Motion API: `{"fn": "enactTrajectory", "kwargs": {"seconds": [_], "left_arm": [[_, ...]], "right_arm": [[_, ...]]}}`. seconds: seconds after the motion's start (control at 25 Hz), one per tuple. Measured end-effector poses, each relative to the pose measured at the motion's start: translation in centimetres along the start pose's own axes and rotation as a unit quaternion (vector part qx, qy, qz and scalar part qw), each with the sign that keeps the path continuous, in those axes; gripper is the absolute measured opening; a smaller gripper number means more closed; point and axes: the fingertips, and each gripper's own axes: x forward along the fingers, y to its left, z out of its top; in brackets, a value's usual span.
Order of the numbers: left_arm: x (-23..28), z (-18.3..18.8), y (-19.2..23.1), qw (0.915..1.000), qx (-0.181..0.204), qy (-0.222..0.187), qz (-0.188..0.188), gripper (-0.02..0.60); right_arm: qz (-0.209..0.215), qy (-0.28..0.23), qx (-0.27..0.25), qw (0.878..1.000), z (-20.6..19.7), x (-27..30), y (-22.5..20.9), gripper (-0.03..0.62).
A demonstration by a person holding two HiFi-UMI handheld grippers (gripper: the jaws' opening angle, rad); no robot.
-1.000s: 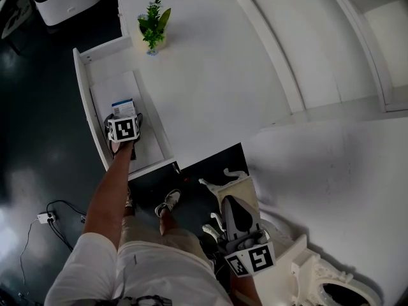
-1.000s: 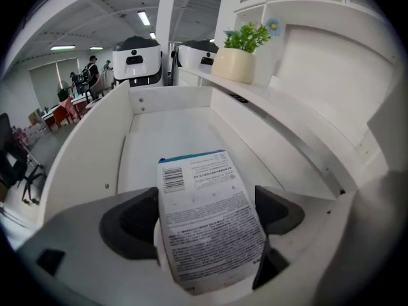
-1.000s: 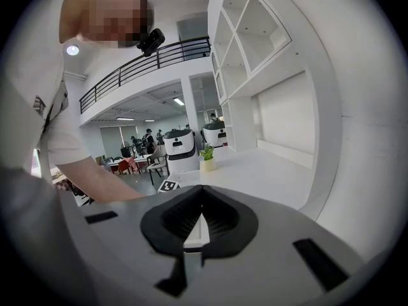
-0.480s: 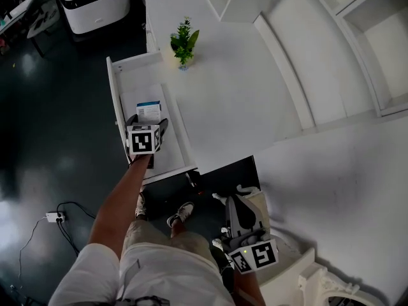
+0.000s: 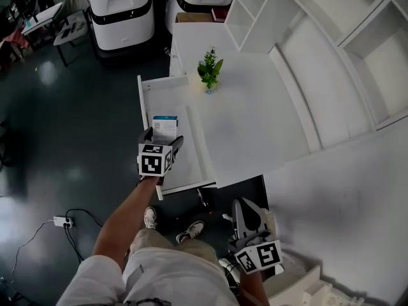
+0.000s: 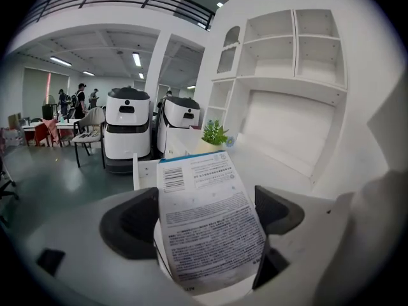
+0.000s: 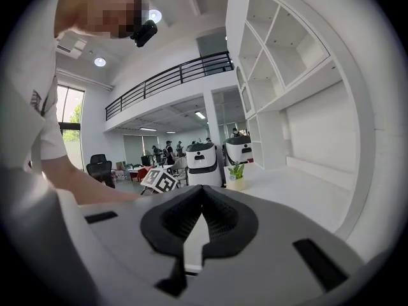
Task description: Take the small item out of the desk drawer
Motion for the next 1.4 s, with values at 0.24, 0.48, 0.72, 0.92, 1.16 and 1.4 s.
{"fn": "enactTrajectory", "kwargs": {"seconds": [0.24,0.48,0.72,0.92,1.16,1.4], "left_arm": [[-3.9,3.8,0.6,0.9983,0.007,-0.056,-0.013,0.482],[-8.4,6.7,2.0,0.9935,0.012,-0.113,-0.007,0.482],[-12.7,8.6,2.9,0.9871,0.028,-0.158,-0.001,0.482],[-16.0,9.7,3.3,0.9813,0.030,-0.190,0.004,0.480],[-19.4,11.8,3.7,0.9721,0.046,-0.230,0.008,0.480],[-22.3,13.1,3.6,0.9654,0.047,-0.257,0.005,0.480]], "right_arm": [[0.012,-0.020,-0.009,1.000,1.4,0.8,1.1,0.009],[0.016,-0.033,-0.014,0.999,2.3,1.3,1.8,0.009],[0.004,-0.052,-0.019,0.998,3.6,1.6,1.1,0.009],[-0.007,-0.069,-0.023,0.997,5.0,1.4,0.4,0.009],[-0.025,-0.082,-0.020,0.996,5.8,0.8,-0.8,0.009],[-0.036,-0.099,-0.024,0.994,7.1,0.4,-1.3,0.009]]}}
